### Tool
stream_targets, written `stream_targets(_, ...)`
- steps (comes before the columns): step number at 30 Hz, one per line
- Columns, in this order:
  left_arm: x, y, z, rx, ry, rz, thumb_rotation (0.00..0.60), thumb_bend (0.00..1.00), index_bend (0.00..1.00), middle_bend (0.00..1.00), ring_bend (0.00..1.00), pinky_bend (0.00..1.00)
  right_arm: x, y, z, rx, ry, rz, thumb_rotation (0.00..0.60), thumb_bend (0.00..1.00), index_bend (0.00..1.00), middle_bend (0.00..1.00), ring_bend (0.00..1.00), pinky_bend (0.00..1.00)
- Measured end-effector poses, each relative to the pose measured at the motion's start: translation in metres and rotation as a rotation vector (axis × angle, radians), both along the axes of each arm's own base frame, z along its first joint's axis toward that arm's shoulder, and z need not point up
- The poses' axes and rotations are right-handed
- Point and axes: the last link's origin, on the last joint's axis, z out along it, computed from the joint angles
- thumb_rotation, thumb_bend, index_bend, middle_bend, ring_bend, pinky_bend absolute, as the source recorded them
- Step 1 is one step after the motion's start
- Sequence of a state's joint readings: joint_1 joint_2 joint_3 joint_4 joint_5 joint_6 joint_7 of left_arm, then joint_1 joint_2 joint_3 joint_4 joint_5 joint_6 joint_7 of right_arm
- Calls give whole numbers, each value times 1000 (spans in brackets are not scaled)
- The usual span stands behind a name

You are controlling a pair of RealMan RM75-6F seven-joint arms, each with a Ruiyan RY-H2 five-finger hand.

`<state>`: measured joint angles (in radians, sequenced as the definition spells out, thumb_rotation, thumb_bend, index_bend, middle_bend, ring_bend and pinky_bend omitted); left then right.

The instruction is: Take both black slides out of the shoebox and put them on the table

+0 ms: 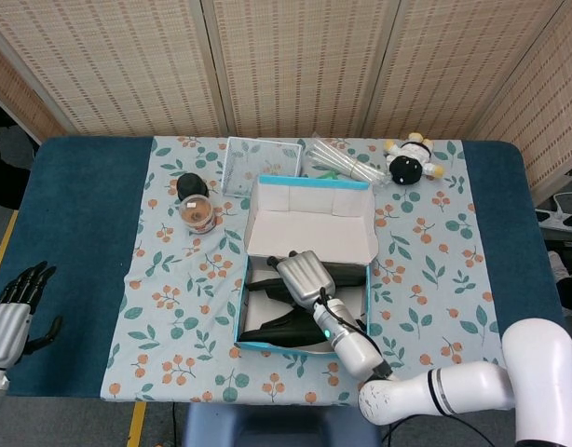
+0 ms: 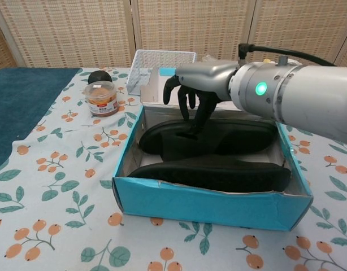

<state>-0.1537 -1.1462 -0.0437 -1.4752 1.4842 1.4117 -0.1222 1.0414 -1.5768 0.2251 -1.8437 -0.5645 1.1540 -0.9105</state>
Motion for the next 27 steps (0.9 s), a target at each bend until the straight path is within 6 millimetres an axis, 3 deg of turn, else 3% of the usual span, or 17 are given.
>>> stream_targets(13,-1,1,0,-2,-2,3,600,436,0,0,0,148,-2,-2,13,-31,-18,6,600,202,231,373,310,508)
stream_targets(27,-1,3,-2,-15,4,6,600,436,0,0,0,150,-5,3,0,-20,40,24,600,201,235,374,310,510)
